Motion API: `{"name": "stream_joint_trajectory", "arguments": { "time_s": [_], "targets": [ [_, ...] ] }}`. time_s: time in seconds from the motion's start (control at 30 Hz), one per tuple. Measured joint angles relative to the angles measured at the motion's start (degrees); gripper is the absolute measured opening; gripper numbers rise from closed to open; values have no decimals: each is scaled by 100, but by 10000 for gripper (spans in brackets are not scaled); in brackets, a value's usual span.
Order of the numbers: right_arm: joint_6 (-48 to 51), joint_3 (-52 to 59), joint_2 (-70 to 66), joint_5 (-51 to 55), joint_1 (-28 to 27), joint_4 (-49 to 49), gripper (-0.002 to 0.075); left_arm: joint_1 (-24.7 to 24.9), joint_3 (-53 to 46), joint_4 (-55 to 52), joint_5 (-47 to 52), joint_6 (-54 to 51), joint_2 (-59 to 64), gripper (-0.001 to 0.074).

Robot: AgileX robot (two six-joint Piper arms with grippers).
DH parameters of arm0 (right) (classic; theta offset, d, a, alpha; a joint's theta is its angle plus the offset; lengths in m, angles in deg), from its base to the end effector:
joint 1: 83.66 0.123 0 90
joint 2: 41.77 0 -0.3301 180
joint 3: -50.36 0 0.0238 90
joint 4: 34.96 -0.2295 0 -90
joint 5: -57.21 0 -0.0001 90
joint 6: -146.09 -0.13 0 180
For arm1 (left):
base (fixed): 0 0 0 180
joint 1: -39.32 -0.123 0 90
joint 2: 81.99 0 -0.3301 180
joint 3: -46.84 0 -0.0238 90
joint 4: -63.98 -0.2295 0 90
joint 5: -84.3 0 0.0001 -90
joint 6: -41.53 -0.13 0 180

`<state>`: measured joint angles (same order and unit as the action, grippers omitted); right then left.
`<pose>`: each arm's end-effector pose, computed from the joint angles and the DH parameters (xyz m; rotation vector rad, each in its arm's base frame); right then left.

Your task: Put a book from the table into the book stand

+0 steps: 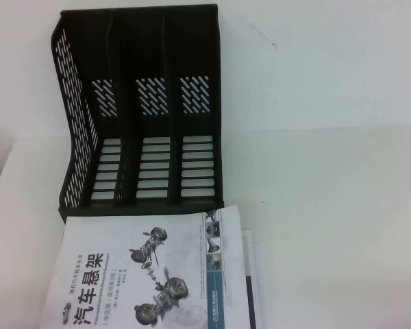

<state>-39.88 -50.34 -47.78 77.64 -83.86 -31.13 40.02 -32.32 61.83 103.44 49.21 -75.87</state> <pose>0.0236 -0.0031 0.1648 0.0578 1.8438 0.0051 0.0244 0.0013 0.1684 -0.0874 1.8207 -0.0671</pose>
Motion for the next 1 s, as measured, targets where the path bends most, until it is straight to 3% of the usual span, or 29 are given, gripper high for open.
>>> {"name": "stream_joint_trajectory", "arguments": {
  "time_s": [1.0],
  "targets": [
    [0,0,0,0,0,0,-3,0,0,-112,0,0,0,-2]
  ]
}}
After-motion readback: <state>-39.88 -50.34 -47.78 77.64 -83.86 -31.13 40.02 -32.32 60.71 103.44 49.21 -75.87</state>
